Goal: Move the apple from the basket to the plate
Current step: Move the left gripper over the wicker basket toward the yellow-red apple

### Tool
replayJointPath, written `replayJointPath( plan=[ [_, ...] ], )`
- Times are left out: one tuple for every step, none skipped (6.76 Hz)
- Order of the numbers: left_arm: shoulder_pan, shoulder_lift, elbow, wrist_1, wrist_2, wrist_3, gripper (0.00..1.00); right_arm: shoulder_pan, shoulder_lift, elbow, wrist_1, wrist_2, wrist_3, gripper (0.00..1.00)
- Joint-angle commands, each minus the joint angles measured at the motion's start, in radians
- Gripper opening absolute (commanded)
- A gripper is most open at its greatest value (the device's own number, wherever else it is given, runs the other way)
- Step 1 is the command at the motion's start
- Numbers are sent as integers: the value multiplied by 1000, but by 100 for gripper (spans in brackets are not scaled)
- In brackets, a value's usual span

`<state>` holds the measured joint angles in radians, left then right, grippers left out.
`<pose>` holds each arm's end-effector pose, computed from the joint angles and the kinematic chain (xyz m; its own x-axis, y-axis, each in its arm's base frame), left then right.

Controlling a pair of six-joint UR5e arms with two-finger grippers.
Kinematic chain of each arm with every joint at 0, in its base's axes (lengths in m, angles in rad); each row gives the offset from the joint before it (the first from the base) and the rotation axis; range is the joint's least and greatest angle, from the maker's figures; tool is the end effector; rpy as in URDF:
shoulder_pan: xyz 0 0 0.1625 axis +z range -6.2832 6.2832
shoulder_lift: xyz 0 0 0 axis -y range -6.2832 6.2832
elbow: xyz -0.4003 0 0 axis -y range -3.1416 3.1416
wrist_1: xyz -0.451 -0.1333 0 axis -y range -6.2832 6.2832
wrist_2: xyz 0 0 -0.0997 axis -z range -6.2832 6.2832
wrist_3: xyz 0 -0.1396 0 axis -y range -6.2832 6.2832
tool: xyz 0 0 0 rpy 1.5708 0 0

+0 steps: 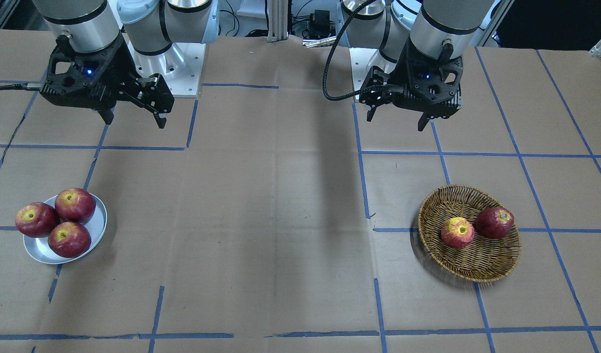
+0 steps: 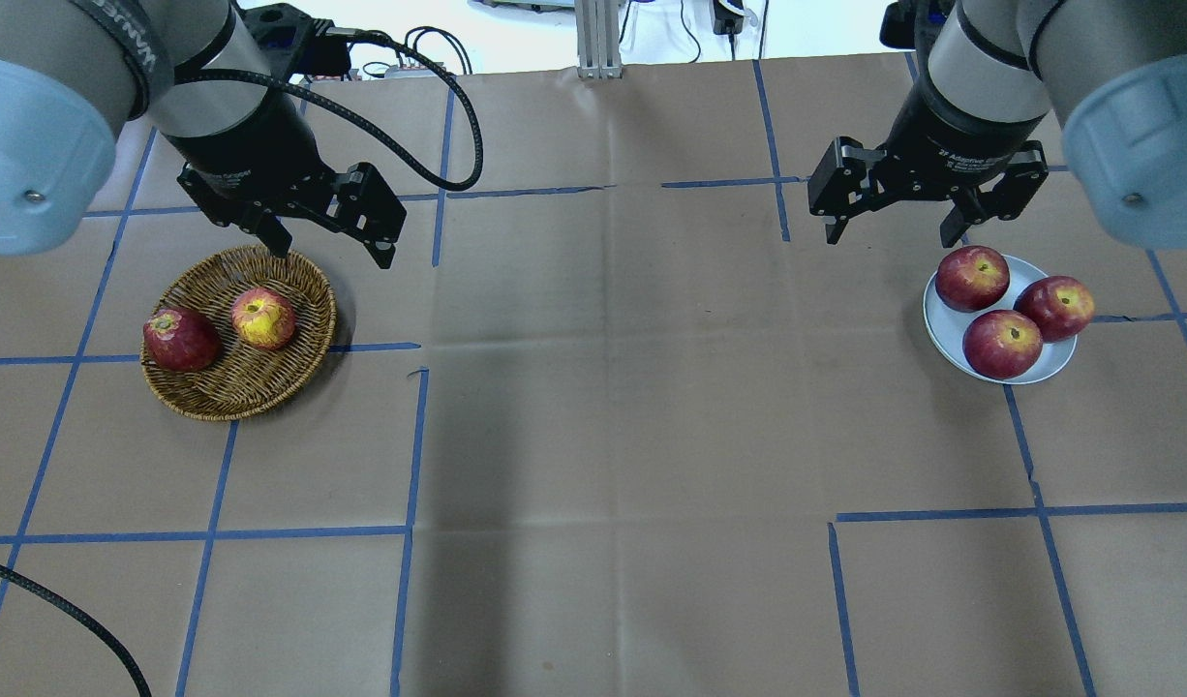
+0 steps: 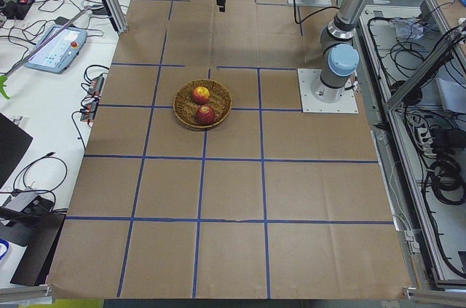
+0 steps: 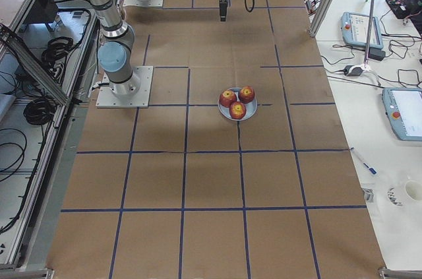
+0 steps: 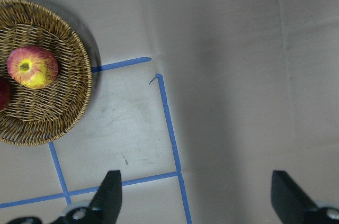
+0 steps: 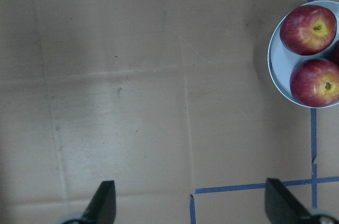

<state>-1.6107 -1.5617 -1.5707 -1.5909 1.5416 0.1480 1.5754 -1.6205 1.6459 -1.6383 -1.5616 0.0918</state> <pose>-0.1590 -0.5396 0.4263 -0.9820 0.1865 0.0305 0.1867 0.9824 0.0065 0.1371 -0.5358 0.4156 -0.9962 0.0866 -0.0130 0.0871 0.9954 -0.0411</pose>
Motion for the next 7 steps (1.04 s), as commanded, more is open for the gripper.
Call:
replayJointPath(
  plan=[
    [0,0,0,-1,0,1,99,0,-1,0,2,0,5,100],
    [2,0,0,-1,0,1,99,0,-1,0,2,2,8,100],
    [2,0,0,-1,0,1,99,0,-1,0,2,2,6,100],
    [0,-1,0,-1,0,1,99,0,-1,0,2,2,6,100],
    [-1,-1,0,0,0,4,99,0,-2,0,2,2,8,100],
    [5,-1,1,0,0,7,99,0,-1,-1,2,2,6,100],
    [5,-3,3,-10,0,7,99,0,-1,-2,2,2,6,100]
  ],
)
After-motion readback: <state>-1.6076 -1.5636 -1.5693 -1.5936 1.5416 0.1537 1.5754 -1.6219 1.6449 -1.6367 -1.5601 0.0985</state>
